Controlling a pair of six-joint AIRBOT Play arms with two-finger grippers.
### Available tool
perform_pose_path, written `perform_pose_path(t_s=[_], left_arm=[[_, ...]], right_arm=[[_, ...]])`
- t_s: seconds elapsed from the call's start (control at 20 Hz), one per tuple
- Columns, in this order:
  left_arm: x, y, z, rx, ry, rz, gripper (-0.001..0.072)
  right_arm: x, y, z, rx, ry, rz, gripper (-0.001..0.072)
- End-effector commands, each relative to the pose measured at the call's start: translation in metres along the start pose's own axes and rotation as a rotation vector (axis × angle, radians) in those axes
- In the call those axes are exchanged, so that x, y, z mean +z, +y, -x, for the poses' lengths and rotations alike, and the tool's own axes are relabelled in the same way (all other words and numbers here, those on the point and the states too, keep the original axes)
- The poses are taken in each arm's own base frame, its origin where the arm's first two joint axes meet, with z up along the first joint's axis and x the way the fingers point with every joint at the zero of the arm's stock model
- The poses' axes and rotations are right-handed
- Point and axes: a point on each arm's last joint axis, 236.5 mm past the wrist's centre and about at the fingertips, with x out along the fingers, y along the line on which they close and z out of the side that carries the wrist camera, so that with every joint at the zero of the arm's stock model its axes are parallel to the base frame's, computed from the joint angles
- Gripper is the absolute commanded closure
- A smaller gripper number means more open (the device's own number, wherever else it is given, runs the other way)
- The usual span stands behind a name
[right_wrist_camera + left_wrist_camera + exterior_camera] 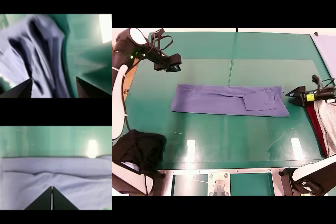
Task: Fold the shirts.
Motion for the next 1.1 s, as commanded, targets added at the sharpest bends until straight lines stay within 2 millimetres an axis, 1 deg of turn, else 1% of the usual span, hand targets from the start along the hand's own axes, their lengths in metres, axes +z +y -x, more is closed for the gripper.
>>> perform_pose_path(t_s=[0.0,0.05,0.15,0.2,0.25,0.3,0.35,0.4,0.45,0.5,0.6,0.7,0.8,0.85,0.9,0.95,1.0,1.05], left_arm=[[-0.008,-0.02,-0.001,-0.044,0.029,-0.012,0.0687],[-0.009,-0.024,-0.003,-0.047,0.032,-0.022,0.0687],[-0.013,-0.034,-0.006,-0.053,0.041,-0.039,0.0687],[-0.015,-0.039,-0.008,-0.057,0.045,-0.048,0.0687],[-0.016,-0.044,-0.01,-0.061,0.049,-0.056,0.0687],[-0.018,-0.048,-0.011,-0.063,0.053,-0.064,0.0687],[-0.02,-0.053,-0.013,-0.067,0.057,-0.072,0.0687],[-0.023,-0.058,-0.018,-0.072,0.066,-0.081,0.0687],[-0.028,-0.066,-0.025,-0.077,0.081,-0.096,0.0687],[-0.035,-0.075,-0.037,-0.082,0.099,-0.11,0.0687],[-0.061,-0.103,-0.075,-0.102,0.149,-0.15,0.0687],[-0.093,-0.147,-0.124,-0.167,0.187,-0.191,0.0687],[-0.128,-0.198,-0.175,-0.256,0.207,-0.23,0.0687],[-0.147,-0.221,-0.198,-0.293,0.211,-0.227,0.0687],[-0.164,-0.238,-0.216,-0.319,0.217,-0.217,0.0688],[-0.178,-0.251,-0.231,-0.337,0.222,-0.208,0.0687],[-0.189,-0.26,-0.239,-0.354,0.231,-0.197,0.0687],[-0.196,-0.269,-0.244,-0.372,0.241,-0.189,0.0687]], right_arm=[[-0.014,0.005,-0.035,0.076,0.023,0.05,0.0107],[-0.012,0.017,-0.047,0.089,0.028,0.071,0.0107],[-0.01,0.043,-0.062,0.096,0.056,0.137,0.0108],[-0.01,0.056,-0.067,0.1,0.077,0.167,0.015],[-0.011,0.07,-0.067,0.111,0.103,0.207,0.0456],[-0.014,0.083,-0.066,0.124,0.129,0.242,0.0597],[-0.017,0.095,-0.064,0.132,0.152,0.257,0.0606],[-0.018,0.105,-0.062,0.135,0.161,0.268,0.069],[-0.018,0.116,-0.058,0.13,0.153,0.287,0.0693],[-0.018,0.126,-0.052,0.125,0.14,0.312,0.0693],[-0.018,0.146,-0.035,0.11,0.105,0.344,0.0694],[-0.021,0.162,-0.019,0.081,0.075,0.366,0.0694],[-0.024,0.181,-0.003,0.072,0.039,0.392,0.0694],[-0.026,0.19,0.005,0.068,0.02,0.414,0.0694],[-0.028,0.197,0.011,0.064,0.006,0.432,0.0694],[-0.03,0.203,0.016,0.061,-0.007,0.44,0.0694],[-0.031,0.207,0.019,0.059,-0.015,0.449,0.0694],[-0.032,0.21,0.022,0.057,-0.017,0.46,0.0694]])
